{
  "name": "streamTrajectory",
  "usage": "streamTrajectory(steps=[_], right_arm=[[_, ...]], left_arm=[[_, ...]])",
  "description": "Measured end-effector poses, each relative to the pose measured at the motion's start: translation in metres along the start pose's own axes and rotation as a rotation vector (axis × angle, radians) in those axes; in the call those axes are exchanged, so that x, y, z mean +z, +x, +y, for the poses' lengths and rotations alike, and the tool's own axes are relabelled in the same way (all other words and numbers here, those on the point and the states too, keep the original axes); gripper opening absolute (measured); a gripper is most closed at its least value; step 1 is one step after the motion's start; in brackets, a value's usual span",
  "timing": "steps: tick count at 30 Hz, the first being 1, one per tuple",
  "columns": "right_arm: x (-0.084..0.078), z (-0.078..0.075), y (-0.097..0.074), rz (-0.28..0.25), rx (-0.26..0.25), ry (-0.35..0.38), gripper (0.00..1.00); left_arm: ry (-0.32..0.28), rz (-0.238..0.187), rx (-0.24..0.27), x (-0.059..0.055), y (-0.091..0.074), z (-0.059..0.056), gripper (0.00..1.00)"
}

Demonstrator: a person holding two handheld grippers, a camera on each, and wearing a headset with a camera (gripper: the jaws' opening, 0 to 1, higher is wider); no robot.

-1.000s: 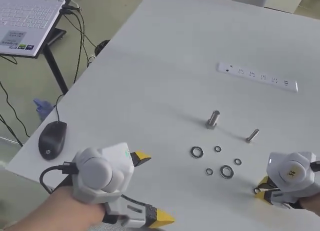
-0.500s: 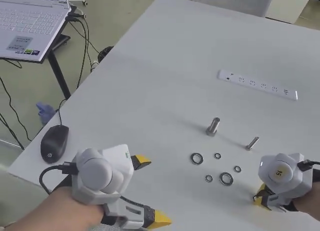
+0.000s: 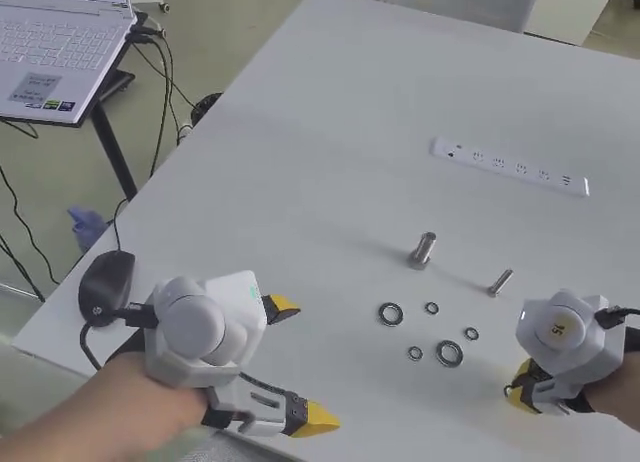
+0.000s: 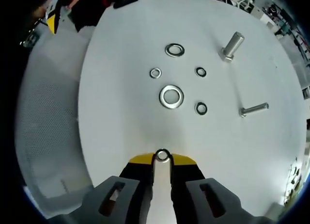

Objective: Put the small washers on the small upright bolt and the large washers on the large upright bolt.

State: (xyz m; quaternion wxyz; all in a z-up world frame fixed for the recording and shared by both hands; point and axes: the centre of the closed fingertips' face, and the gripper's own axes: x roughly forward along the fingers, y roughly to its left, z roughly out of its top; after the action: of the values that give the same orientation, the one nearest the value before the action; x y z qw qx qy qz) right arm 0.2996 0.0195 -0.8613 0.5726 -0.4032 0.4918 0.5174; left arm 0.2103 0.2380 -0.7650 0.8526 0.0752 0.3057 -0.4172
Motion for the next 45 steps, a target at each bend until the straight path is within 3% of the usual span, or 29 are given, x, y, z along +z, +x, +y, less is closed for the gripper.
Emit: streamTrajectory(steps=[10, 30, 45], right_arm=[[0.021, -0.014, -0.031, -0.014, 0.004, -0.012, 0.12], [0.068, -0.052, -0.085, -0.048, -0.045, -0.034, 0.12], [0.066, -0.083, -0.082, -0.041, -0.095, -0.006, 0.12]], left_arm=[[0.019, -0.002, -0.026, 0.001, 0.001, -0.001, 0.76], [0.035, 0.004, -0.041, -0.001, -0.004, 0.004, 0.77], [0.025, 0.010, -0.039, -0.005, -0.005, 0.004, 0.77]])
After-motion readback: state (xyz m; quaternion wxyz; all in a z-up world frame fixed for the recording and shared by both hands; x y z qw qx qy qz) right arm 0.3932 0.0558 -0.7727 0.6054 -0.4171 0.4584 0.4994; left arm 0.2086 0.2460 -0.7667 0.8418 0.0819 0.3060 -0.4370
